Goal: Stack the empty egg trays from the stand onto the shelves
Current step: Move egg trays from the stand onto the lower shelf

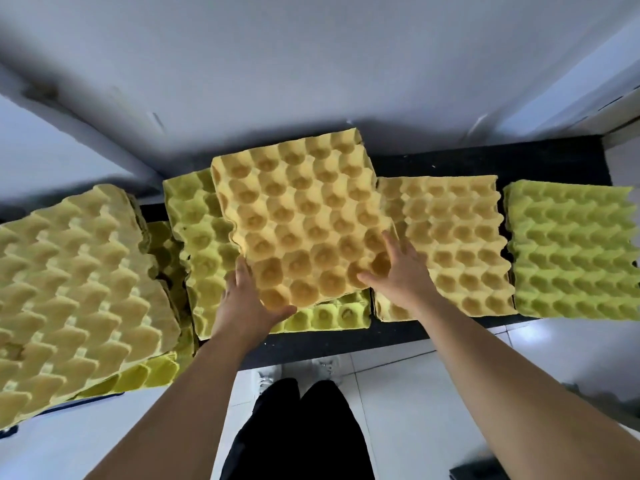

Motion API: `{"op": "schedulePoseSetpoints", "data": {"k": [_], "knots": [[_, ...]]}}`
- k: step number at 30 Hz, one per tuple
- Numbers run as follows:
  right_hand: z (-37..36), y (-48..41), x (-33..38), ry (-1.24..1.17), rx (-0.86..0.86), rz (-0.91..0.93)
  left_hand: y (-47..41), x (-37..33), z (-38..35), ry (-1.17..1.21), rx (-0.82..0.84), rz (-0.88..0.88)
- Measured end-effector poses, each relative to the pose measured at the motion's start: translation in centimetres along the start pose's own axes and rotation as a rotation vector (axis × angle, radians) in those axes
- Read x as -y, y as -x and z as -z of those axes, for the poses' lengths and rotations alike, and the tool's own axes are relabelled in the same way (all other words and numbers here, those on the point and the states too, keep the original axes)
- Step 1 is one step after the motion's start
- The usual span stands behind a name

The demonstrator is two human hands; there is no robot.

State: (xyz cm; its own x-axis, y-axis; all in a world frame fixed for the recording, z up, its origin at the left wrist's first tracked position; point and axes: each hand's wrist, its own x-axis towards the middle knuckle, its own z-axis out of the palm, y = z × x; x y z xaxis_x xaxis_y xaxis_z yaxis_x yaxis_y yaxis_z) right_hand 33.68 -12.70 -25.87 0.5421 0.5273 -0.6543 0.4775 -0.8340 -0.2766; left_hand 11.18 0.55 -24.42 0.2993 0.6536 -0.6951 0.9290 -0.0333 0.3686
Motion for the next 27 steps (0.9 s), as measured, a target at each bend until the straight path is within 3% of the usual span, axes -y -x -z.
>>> {"op": "schedulePoseSetpoints", "data": {"k": [4,10,20,27], "knots": [[-0.8,-0.9,-0.9,-0.157,0.011,0.007,-0.1,-0.4,-0.1,0.093,0.010,0.008],[0.5,1.7,0.1,-0.368,-0.117,0.030,2.1,-0.9,2.4,0.160,-0.027,-0.041],[6.0,14.0,5.5,-0.401,-0.290,0.149,12.2,-0.4,11.2,0.255,-0.173,-0.215],[9.5,22.4,11.3,-0.287,-0.372,0.343,21.7,2.5,17.1,0.329,-0.333,-0.255]]}}
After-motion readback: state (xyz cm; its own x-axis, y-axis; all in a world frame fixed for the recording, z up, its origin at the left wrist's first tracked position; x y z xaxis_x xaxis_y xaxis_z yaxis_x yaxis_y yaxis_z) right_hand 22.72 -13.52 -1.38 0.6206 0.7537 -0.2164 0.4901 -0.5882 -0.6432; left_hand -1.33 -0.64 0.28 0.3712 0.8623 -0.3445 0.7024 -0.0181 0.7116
